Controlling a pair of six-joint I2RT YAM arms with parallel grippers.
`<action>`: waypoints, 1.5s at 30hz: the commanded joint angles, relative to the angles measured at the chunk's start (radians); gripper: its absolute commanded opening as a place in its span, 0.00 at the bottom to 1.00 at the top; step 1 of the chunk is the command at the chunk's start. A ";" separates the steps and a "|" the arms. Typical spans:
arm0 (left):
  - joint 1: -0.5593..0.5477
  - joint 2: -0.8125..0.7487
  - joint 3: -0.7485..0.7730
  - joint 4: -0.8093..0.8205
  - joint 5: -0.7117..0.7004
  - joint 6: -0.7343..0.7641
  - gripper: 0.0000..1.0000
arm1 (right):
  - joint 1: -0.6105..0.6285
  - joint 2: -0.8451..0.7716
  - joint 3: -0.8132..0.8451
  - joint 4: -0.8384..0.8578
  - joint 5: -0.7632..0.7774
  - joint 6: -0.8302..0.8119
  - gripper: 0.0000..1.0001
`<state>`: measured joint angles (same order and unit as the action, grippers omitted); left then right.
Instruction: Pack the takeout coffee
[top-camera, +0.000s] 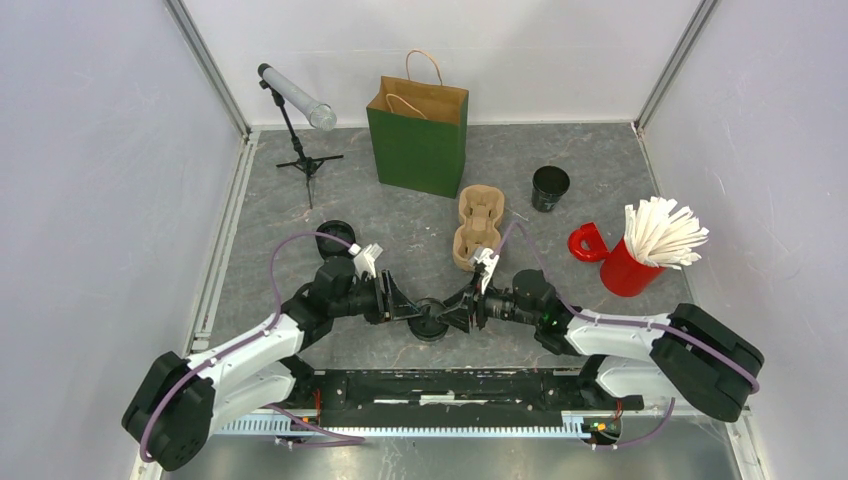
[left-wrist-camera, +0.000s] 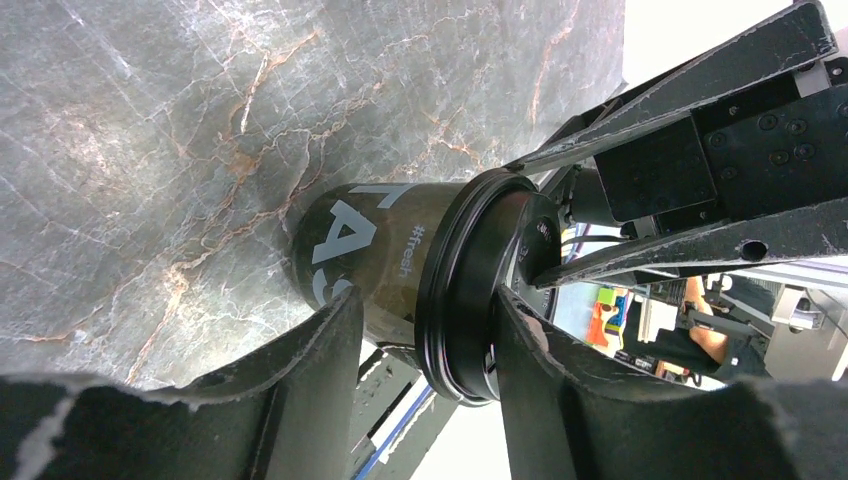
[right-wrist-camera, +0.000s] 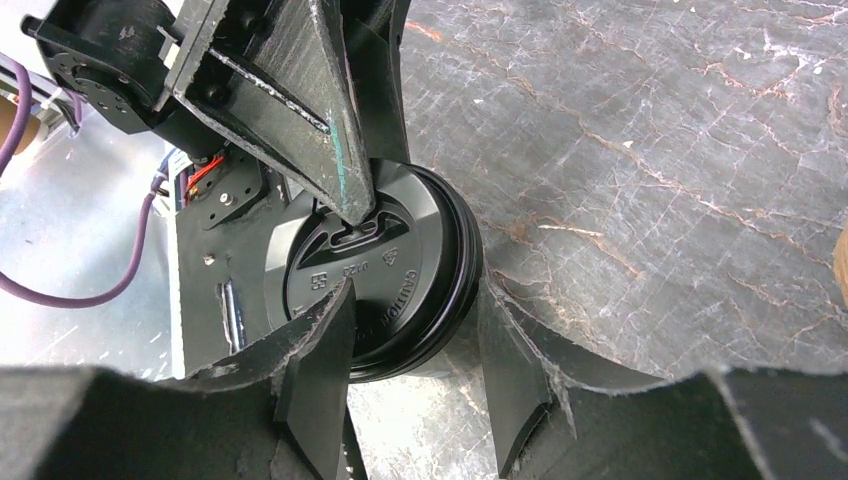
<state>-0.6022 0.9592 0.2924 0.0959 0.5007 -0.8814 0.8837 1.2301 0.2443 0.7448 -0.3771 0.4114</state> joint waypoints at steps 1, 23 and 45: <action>0.005 0.017 -0.015 -0.044 -0.067 0.028 0.58 | 0.005 0.071 -0.008 -0.257 -0.037 -0.130 0.51; 0.005 0.051 -0.010 -0.054 -0.120 0.039 0.51 | -0.006 -0.017 0.146 -0.406 -0.003 0.051 0.72; -0.015 -0.001 -0.040 -0.032 -0.137 -0.003 0.51 | 0.016 -0.143 -0.022 -0.079 -0.019 0.516 0.85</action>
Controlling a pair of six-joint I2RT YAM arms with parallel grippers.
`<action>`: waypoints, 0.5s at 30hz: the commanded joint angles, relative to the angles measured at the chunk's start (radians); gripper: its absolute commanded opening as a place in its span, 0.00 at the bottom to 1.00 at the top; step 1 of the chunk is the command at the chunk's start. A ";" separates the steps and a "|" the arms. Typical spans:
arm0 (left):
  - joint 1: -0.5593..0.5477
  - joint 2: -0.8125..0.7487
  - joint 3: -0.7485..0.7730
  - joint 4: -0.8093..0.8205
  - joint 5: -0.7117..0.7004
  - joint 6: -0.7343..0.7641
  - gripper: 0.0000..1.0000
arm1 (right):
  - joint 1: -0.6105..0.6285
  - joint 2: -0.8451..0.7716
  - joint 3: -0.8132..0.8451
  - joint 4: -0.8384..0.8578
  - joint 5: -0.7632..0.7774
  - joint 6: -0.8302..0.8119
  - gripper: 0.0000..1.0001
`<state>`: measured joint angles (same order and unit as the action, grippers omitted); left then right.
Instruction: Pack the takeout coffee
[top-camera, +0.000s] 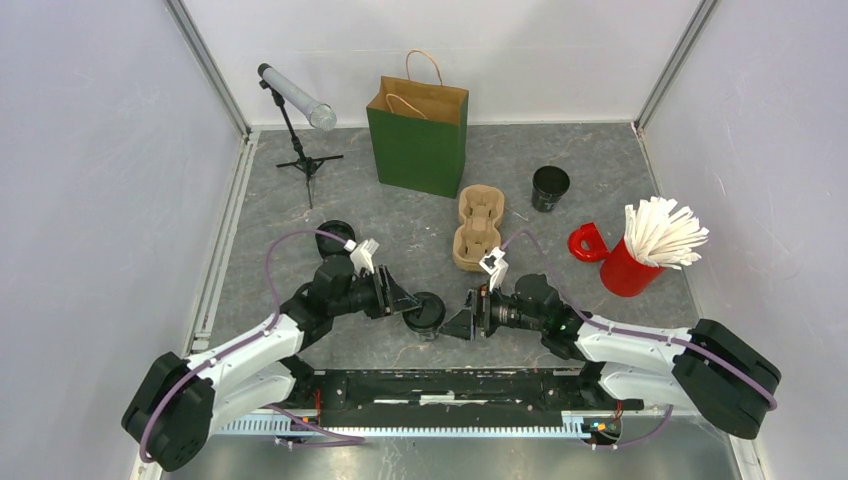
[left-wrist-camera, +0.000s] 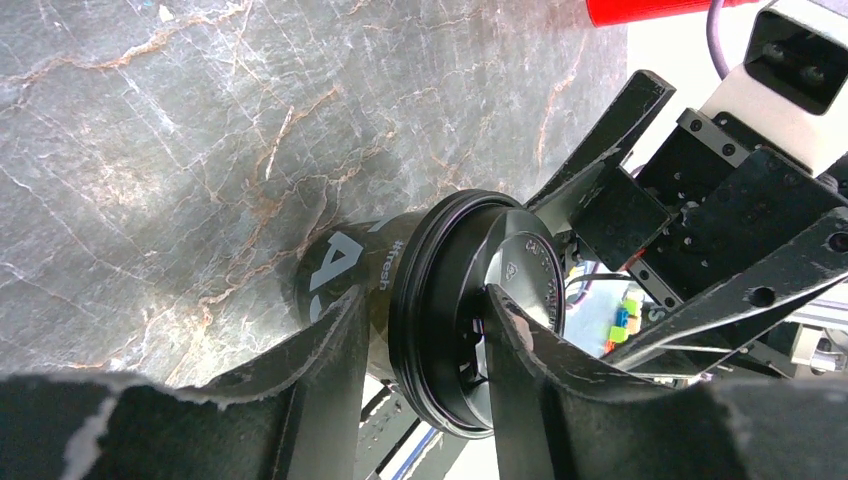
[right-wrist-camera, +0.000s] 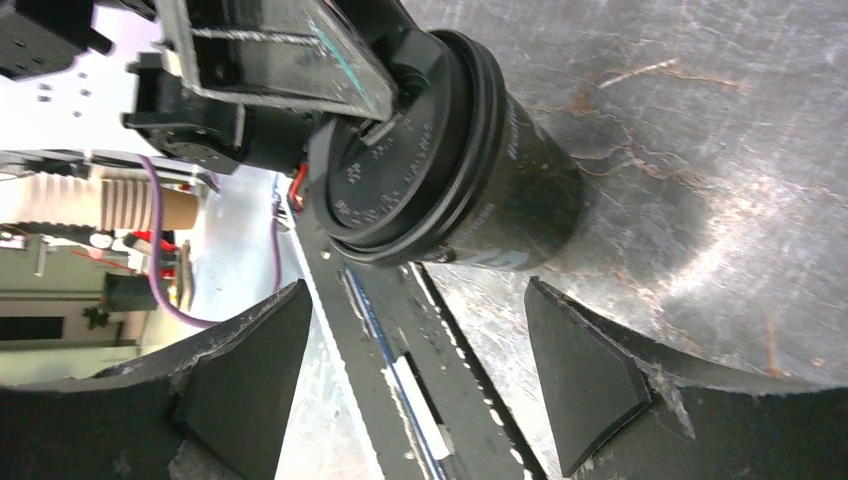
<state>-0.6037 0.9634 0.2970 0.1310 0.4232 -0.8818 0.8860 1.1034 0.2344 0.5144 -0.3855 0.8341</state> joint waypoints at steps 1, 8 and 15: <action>-0.019 -0.013 -0.047 -0.067 -0.061 -0.008 0.51 | 0.019 -0.025 -0.014 0.152 -0.004 0.100 0.85; -0.056 -0.057 -0.073 -0.065 -0.091 -0.042 0.51 | 0.049 -0.076 -0.026 0.108 0.080 0.163 0.85; -0.089 -0.022 -0.069 -0.032 -0.107 -0.054 0.51 | 0.069 -0.040 -0.018 0.098 0.103 0.170 0.84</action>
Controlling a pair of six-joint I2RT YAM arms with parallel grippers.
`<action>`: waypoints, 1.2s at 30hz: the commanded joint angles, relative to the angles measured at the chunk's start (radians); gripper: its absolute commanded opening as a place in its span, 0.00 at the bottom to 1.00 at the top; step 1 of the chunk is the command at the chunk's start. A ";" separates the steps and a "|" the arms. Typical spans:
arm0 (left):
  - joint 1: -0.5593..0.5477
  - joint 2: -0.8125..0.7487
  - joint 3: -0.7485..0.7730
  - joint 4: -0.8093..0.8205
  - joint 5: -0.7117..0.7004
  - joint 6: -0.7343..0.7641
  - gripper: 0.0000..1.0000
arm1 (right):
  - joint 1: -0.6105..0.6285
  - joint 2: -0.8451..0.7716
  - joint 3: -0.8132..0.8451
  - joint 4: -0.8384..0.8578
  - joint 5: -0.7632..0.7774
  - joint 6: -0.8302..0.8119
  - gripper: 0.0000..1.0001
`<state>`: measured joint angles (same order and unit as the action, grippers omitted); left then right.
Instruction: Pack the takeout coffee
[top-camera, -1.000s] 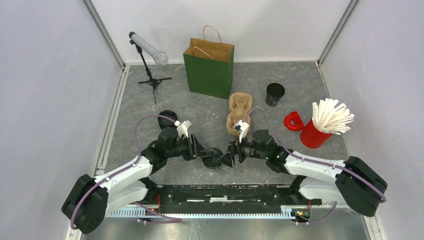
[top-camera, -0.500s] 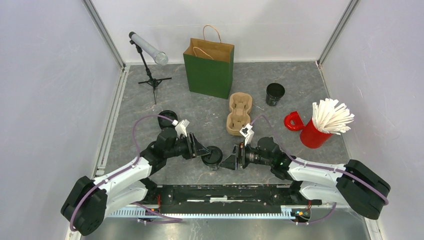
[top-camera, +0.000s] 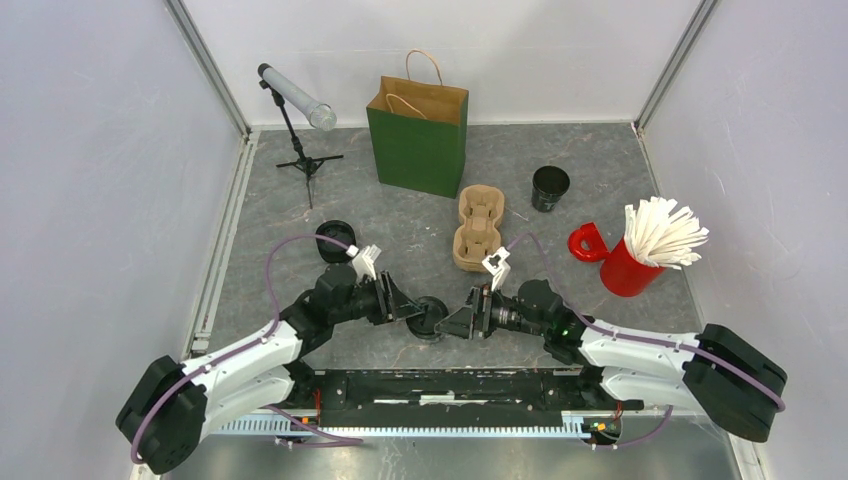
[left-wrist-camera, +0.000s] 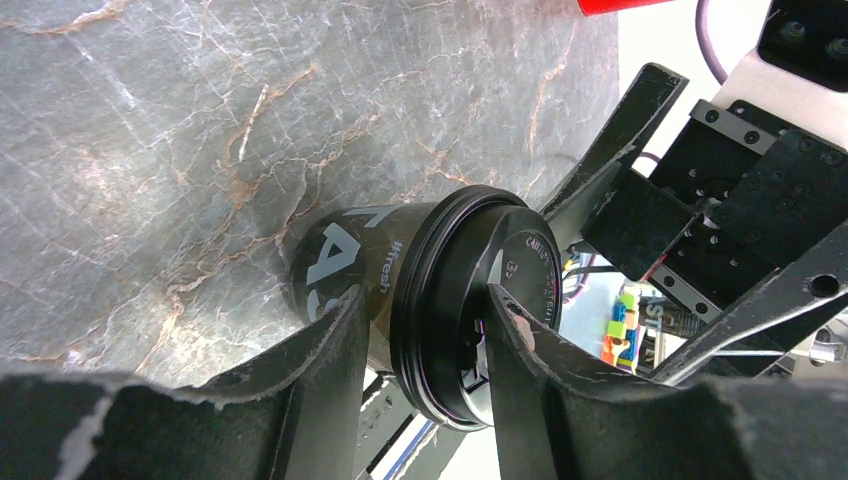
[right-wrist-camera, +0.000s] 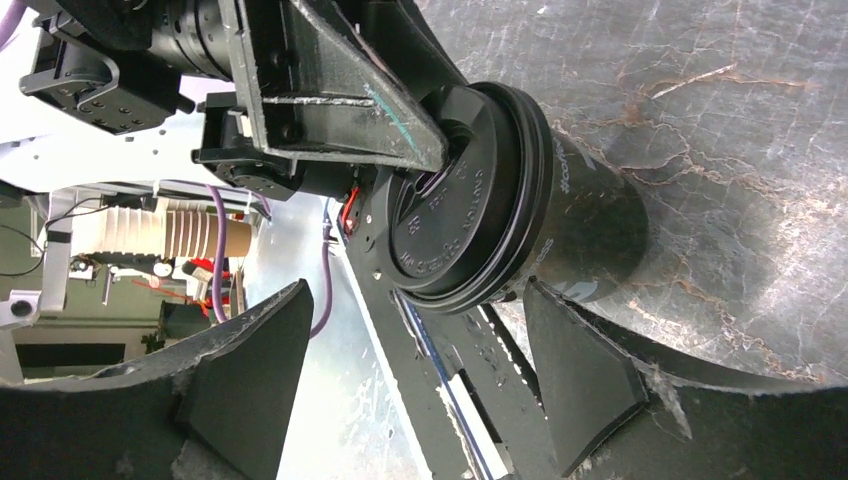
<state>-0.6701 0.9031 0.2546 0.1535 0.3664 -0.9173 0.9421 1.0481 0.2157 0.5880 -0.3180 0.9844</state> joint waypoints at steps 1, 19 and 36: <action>-0.028 0.045 -0.025 -0.050 -0.052 -0.019 0.51 | 0.015 0.023 0.001 0.027 0.036 0.020 0.83; -0.079 0.092 0.009 -0.049 -0.086 -0.019 0.50 | 0.037 0.112 0.001 0.086 0.040 0.050 0.72; -0.093 0.069 -0.010 -0.054 -0.105 -0.032 0.48 | 0.037 0.167 -0.081 0.099 0.094 0.012 0.60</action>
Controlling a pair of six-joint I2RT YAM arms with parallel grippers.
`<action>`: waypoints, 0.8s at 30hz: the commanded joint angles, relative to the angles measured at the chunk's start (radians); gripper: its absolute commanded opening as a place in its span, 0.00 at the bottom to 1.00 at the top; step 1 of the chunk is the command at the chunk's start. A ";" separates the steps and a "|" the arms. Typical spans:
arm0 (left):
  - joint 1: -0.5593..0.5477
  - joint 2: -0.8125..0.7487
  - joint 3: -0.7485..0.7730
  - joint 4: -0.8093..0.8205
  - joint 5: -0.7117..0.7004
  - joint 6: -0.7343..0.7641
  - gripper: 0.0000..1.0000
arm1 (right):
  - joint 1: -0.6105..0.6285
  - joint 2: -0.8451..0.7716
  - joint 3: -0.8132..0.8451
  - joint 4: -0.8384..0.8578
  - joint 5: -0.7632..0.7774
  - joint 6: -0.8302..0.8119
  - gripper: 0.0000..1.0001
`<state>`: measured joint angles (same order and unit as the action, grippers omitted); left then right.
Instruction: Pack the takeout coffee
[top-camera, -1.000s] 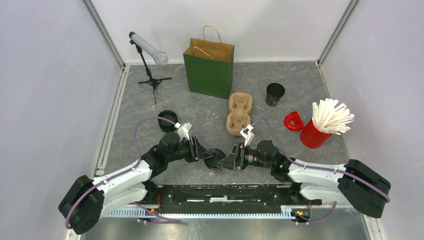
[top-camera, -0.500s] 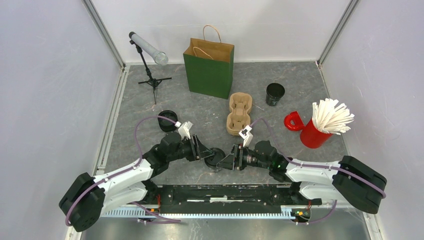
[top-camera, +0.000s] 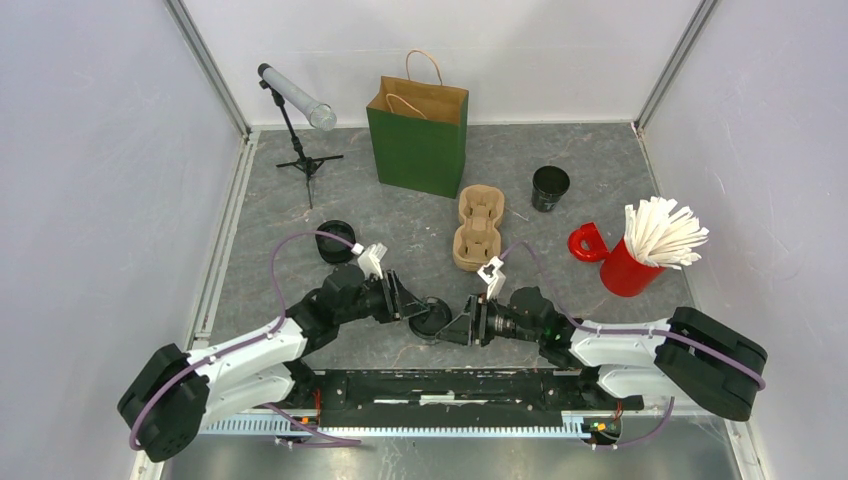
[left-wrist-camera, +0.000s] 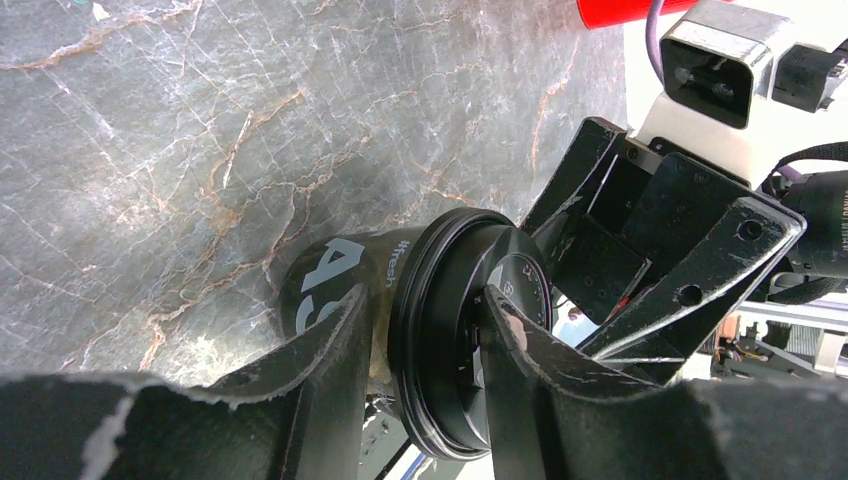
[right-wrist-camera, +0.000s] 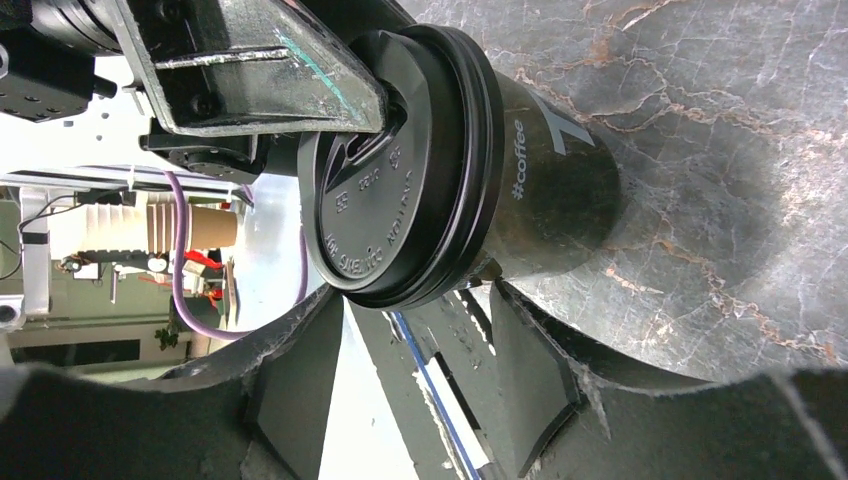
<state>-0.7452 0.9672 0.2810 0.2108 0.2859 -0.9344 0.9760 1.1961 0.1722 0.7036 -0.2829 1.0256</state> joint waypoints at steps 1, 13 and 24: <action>-0.020 0.004 -0.042 -0.111 -0.027 -0.016 0.48 | 0.003 0.019 -0.042 -0.016 0.064 -0.033 0.59; -0.025 -0.010 -0.084 -0.111 -0.048 -0.033 0.47 | 0.001 0.066 -0.076 -0.029 0.117 -0.088 0.54; -0.031 0.005 -0.109 -0.074 -0.057 -0.051 0.47 | 0.001 0.101 -0.120 -0.020 0.175 -0.124 0.49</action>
<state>-0.7551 0.9340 0.2317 0.2501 0.2569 -0.9668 0.9836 1.2358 0.1047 0.8539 -0.2481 0.9867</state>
